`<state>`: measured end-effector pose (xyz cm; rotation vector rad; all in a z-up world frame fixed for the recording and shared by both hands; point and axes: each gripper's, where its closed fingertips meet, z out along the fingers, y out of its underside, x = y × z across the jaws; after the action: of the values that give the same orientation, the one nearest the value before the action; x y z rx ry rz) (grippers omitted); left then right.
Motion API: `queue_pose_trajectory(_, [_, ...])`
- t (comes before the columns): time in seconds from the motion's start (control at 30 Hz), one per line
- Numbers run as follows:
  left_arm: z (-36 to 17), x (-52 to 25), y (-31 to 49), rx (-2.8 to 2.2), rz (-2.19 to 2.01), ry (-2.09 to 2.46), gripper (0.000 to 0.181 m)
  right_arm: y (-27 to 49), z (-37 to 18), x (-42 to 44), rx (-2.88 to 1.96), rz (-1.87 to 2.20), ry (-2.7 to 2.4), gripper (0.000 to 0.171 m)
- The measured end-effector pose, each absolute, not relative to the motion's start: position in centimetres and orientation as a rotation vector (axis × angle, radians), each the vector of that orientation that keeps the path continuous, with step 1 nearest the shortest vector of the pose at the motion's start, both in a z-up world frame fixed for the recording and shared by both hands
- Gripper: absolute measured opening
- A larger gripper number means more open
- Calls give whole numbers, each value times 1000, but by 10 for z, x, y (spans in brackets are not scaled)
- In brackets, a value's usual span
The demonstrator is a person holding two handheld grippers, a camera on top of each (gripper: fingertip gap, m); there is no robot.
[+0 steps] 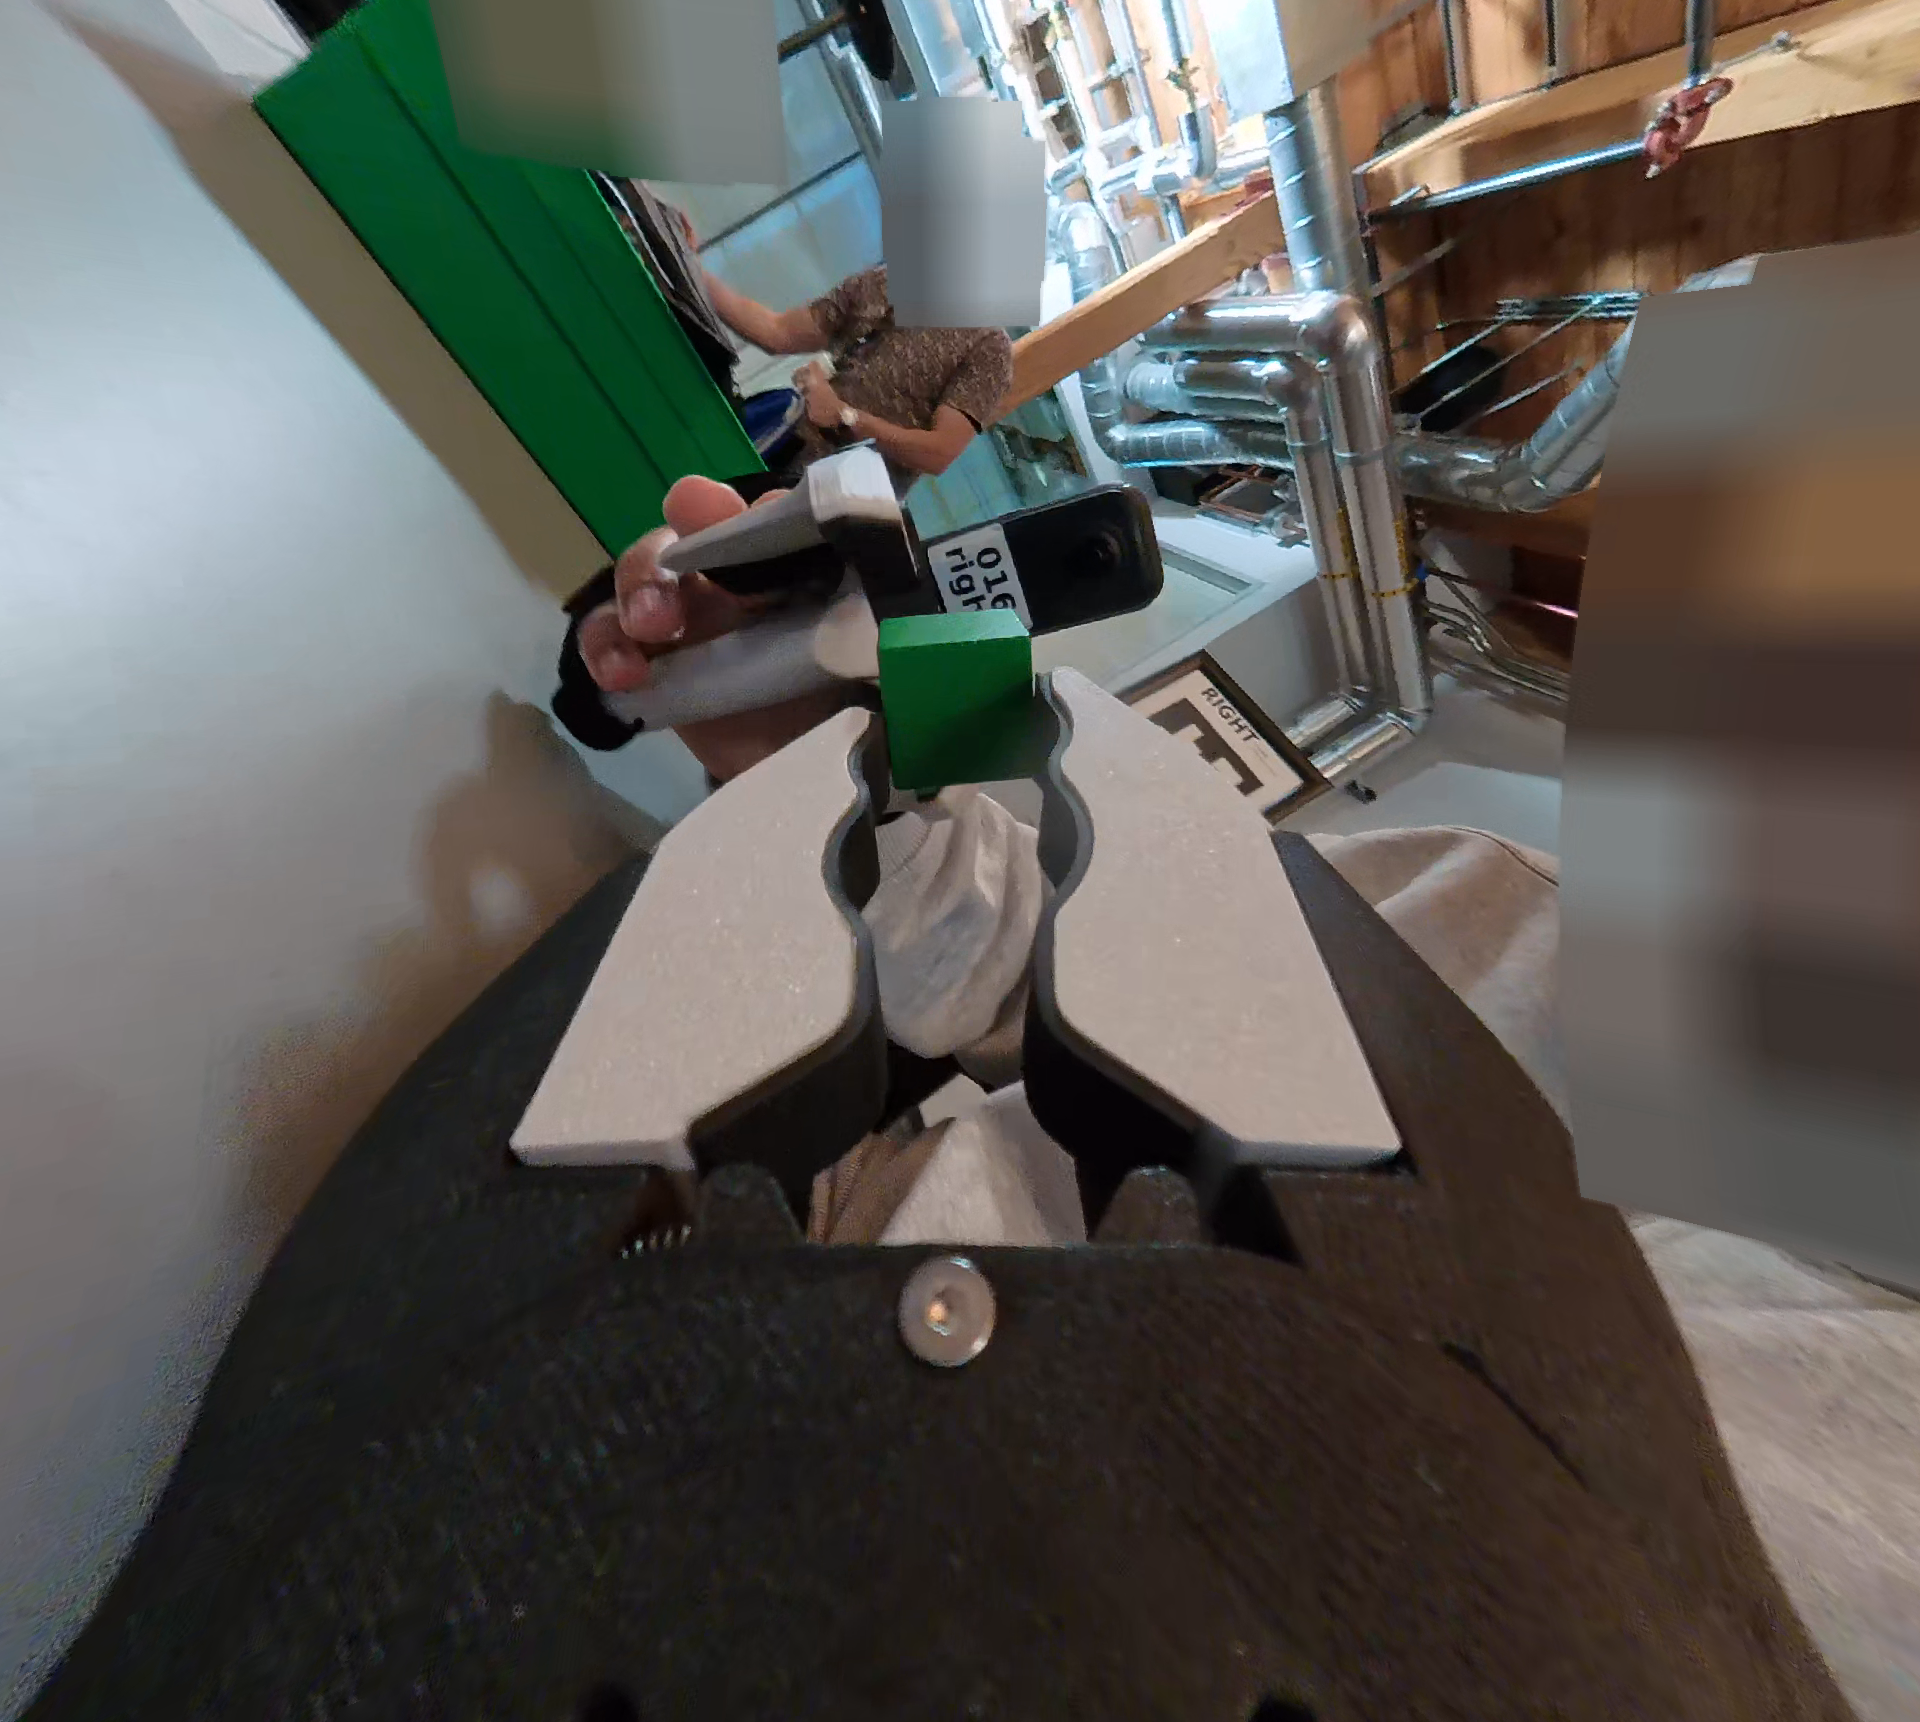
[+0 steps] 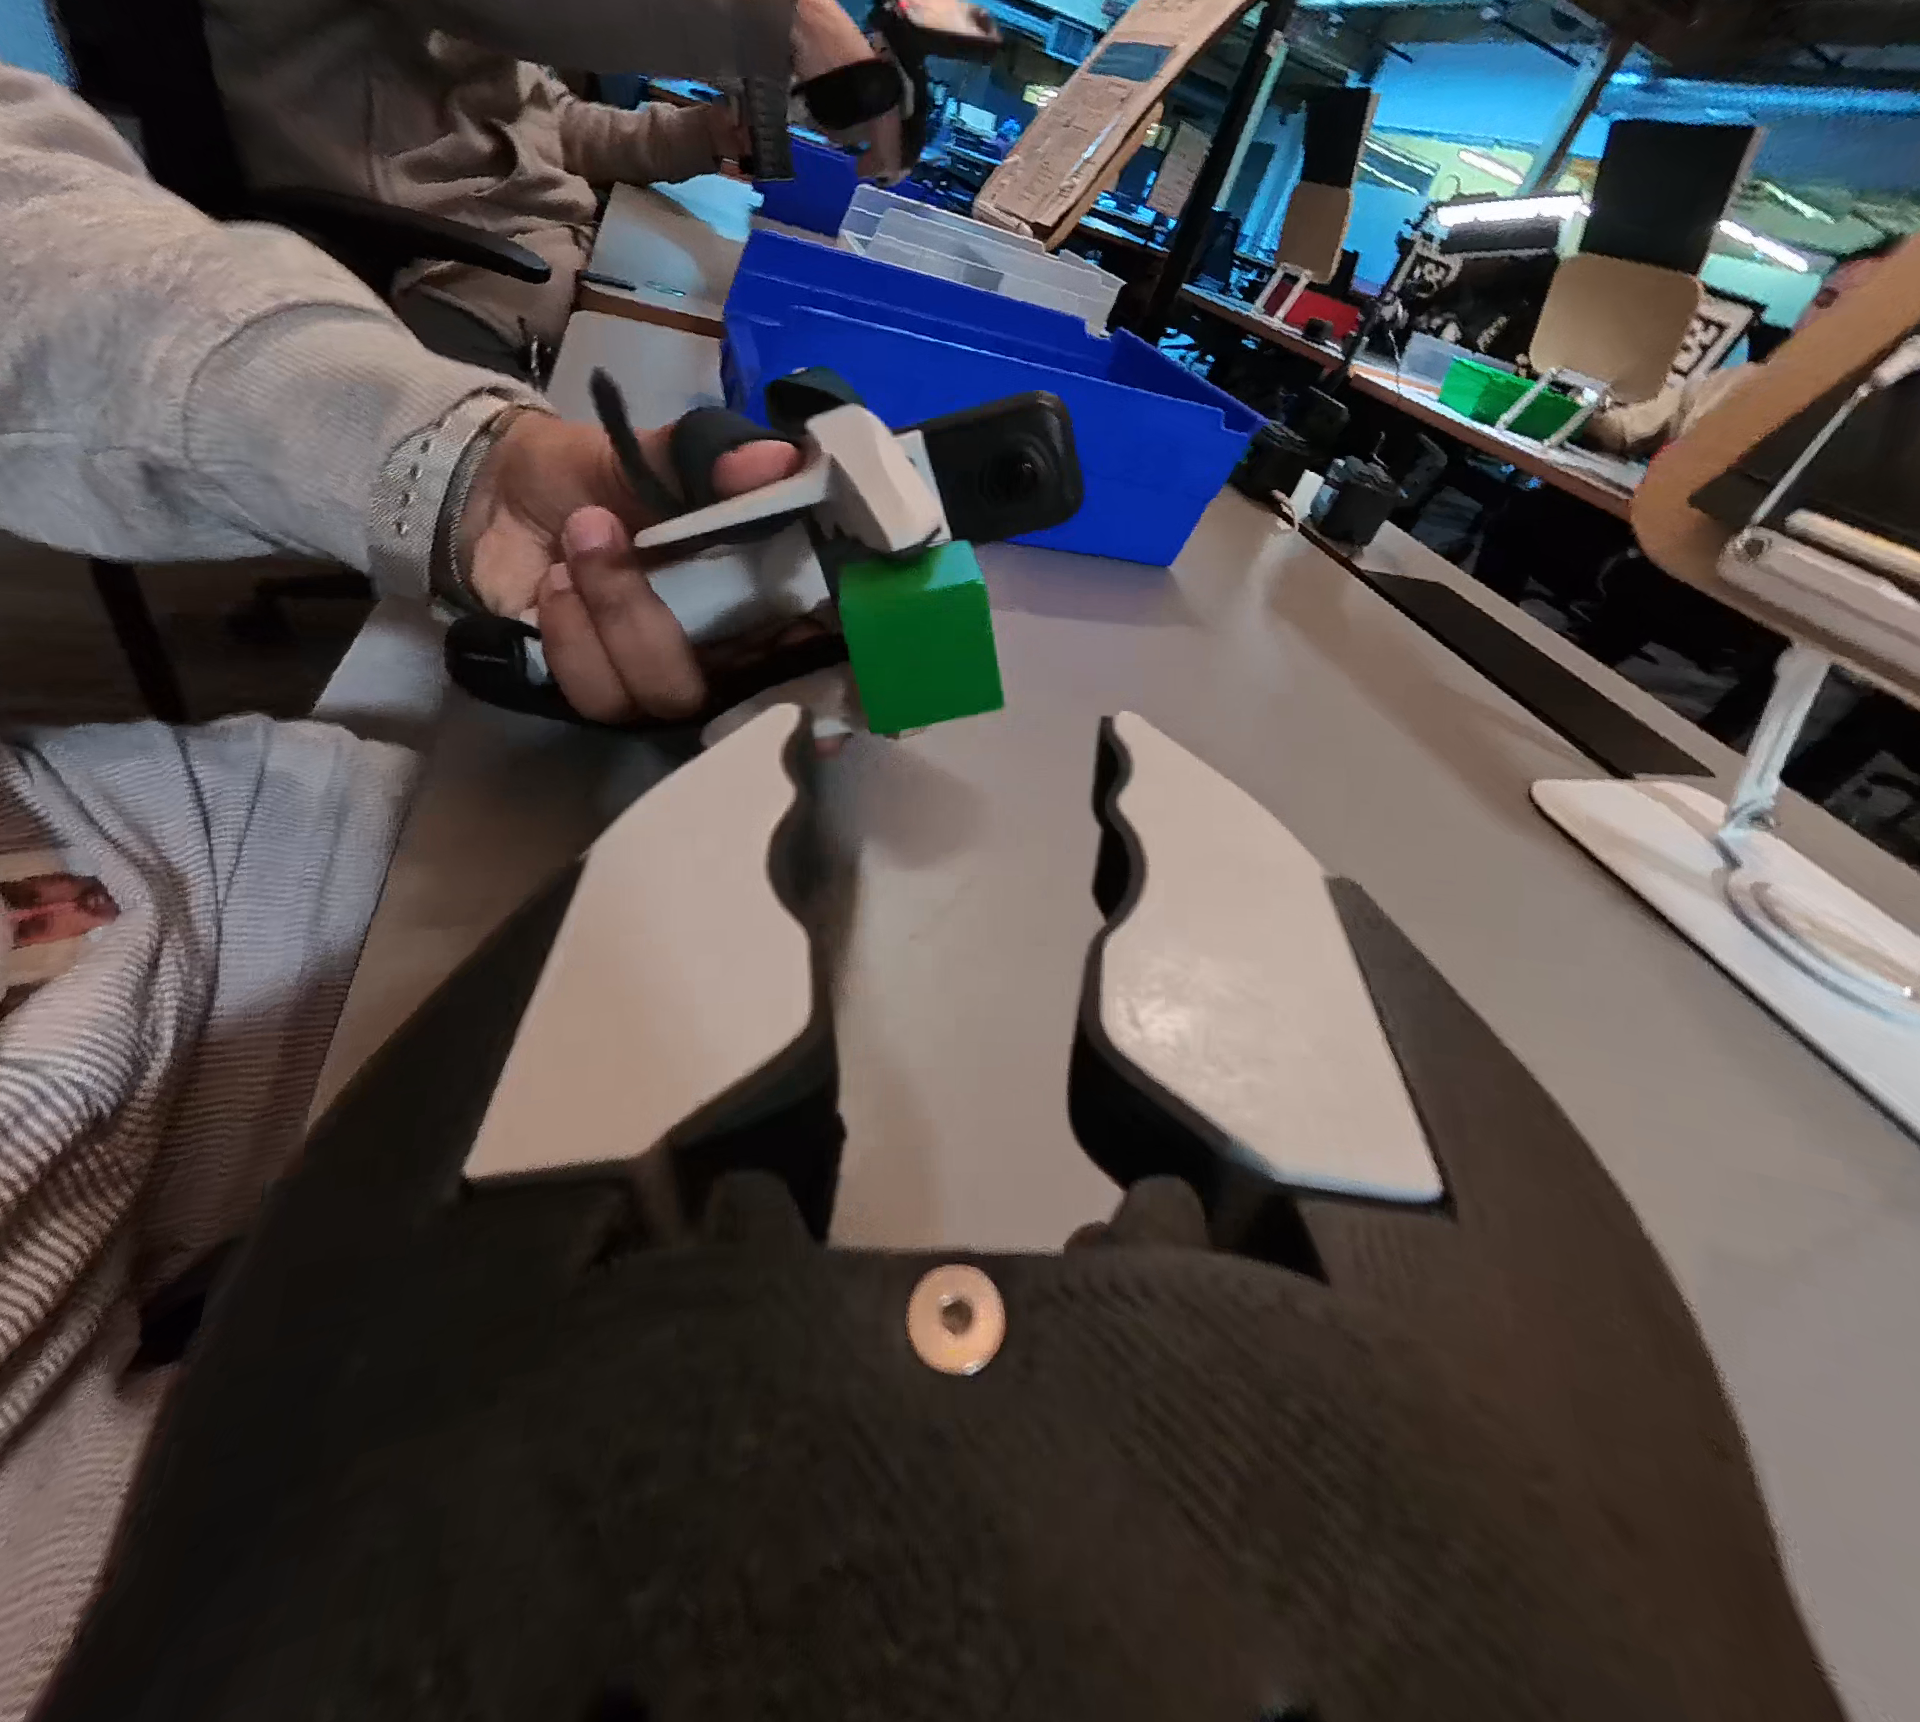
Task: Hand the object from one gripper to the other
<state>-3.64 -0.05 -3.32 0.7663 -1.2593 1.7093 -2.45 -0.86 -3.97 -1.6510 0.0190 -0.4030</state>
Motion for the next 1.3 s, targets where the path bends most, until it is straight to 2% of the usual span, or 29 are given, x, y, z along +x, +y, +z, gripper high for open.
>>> queue_pose_trajectory(0.03, [-33, -34, 1, 774, 1733, -1268, 27, -9, -38, -22, -1636, -378, 61, 59])
queue_pose_trajectory(0.17, [-30, -21, 10, 809, 1863, -1295, 27, -12, -29, -14, -1541, -209, 253, 71])
queue_pose_trajectory(0.4, [-26, -18, 13, 797, 2000, -1438, 27, -17, -27, -8, -1350, 323, 592, 53])
queue_pose_trajectory(0.93, [-34, -36, -5, 692, 1973, -1668, 28, -2, -30, -28, -1389, 460, 552, 26])
queue_pose_trajectory(1.3, [-31, -37, -6, 666, 2019, -1665, 29, -2, -27, -30, -1391, 484, 550, 26])
